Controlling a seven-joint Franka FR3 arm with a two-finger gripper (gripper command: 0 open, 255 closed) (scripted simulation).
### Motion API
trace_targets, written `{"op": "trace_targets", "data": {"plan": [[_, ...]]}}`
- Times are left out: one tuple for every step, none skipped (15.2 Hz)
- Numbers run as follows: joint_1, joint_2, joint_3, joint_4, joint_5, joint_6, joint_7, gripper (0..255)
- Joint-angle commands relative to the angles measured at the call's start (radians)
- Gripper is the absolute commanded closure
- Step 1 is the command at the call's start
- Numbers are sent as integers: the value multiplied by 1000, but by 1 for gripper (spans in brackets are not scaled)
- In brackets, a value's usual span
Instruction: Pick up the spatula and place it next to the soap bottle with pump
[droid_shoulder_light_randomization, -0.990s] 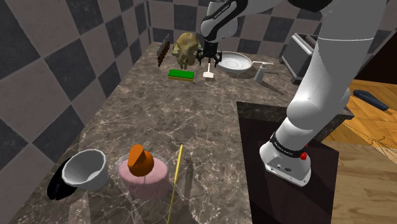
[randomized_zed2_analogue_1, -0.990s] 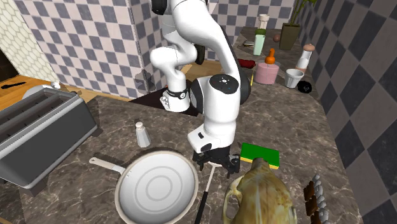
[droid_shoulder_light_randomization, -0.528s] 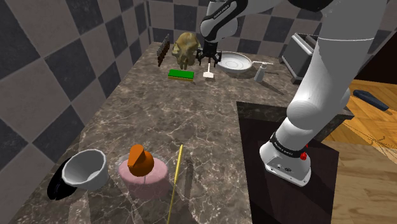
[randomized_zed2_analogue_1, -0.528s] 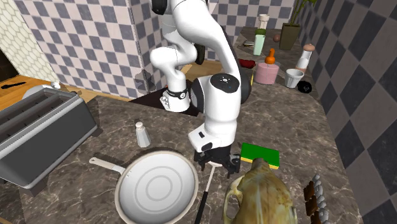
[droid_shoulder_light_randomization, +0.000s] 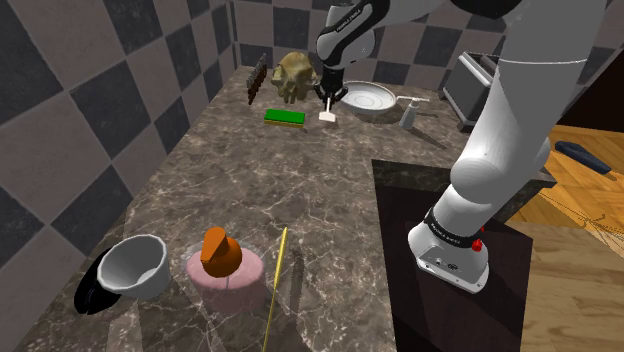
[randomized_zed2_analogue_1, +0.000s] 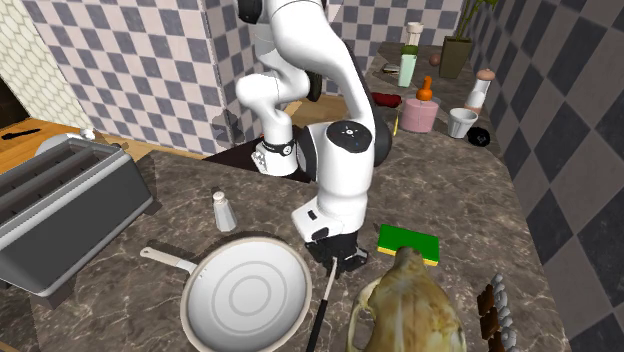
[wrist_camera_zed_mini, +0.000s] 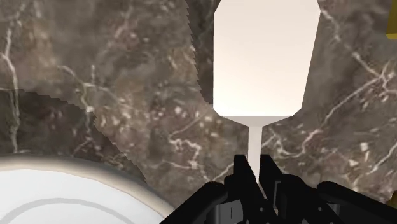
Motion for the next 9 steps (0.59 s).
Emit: {"op": "trace_targets", "data": {"plan": [[-1,-12,-1,6,-1,-21,-2,255],[-1,-20,-1,9,-1,-32,-2,255],[0,-28,-1,13,-2,-44,-2,255],[0,-35,-2,17,-2,-56,-2,255],[0,-43,-2,22,-2,-68,-2,255],[0,-50,-2,26,-3,-79,-2,255],[0,-58,-2,31,-3,-91,-2,255],[1,-65,-2,36,-4,-103,-2,255],[1,-72,-2,41,-4,-115,-2,255]]}}
